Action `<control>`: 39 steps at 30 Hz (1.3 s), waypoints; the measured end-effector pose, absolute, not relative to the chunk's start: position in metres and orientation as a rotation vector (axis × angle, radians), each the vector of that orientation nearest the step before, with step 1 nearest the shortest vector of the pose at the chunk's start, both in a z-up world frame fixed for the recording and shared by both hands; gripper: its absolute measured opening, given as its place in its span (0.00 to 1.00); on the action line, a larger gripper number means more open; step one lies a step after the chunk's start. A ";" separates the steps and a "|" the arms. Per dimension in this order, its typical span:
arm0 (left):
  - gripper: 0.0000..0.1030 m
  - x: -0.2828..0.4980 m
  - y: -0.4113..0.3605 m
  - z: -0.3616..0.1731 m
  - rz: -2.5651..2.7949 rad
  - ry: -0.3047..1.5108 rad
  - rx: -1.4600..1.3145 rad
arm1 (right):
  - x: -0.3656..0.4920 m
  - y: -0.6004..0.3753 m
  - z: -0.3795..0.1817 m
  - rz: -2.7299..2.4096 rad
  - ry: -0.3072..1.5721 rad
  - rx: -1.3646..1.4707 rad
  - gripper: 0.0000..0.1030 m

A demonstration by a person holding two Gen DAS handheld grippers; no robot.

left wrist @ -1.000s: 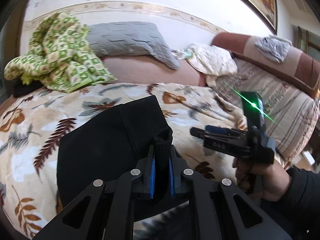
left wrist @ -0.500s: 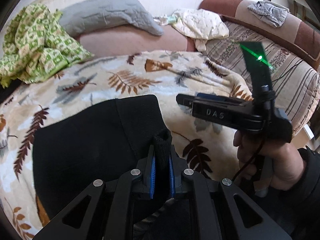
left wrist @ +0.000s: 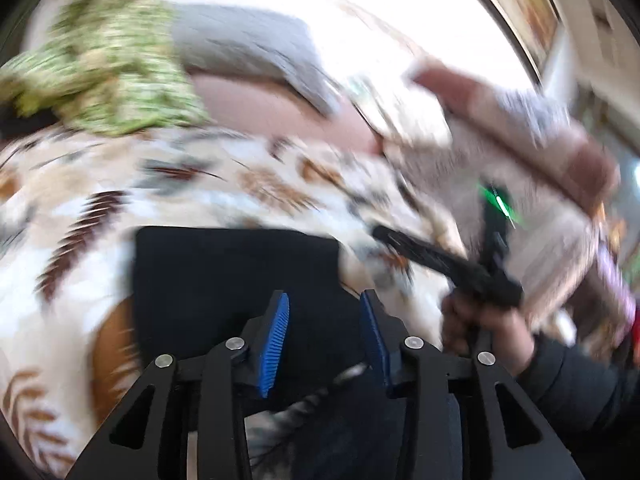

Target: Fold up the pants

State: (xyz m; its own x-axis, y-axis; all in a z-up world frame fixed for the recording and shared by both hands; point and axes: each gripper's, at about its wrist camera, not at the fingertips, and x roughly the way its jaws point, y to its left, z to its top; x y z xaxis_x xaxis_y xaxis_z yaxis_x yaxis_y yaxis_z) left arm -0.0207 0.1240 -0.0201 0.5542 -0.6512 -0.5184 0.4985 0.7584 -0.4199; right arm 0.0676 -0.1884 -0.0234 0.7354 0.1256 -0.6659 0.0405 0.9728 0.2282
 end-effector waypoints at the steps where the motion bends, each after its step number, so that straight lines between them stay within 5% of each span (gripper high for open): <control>1: 0.35 -0.021 0.139 -0.022 -0.661 0.703 -0.284 | 0.064 -0.184 -0.018 0.112 0.734 0.238 0.56; 4: 0.25 -0.017 0.179 -0.041 -0.619 0.738 -0.424 | 0.050 -0.167 -0.007 0.373 0.754 0.285 0.52; 15: 0.09 0.005 0.160 -0.086 -0.648 0.840 -0.407 | 0.055 -0.102 -0.051 0.599 1.117 0.151 0.00; 22: 0.04 0.031 0.161 -0.114 -0.625 0.946 -0.475 | 0.065 -0.115 -0.067 0.584 1.219 0.288 0.00; 32: 0.11 0.075 0.167 -0.055 -0.565 0.780 -0.470 | 0.090 -0.140 -0.015 0.465 0.860 0.291 0.07; 39: 0.11 0.118 0.125 -0.109 -0.425 0.949 -0.450 | 0.116 -0.130 -0.080 0.390 1.044 0.235 0.00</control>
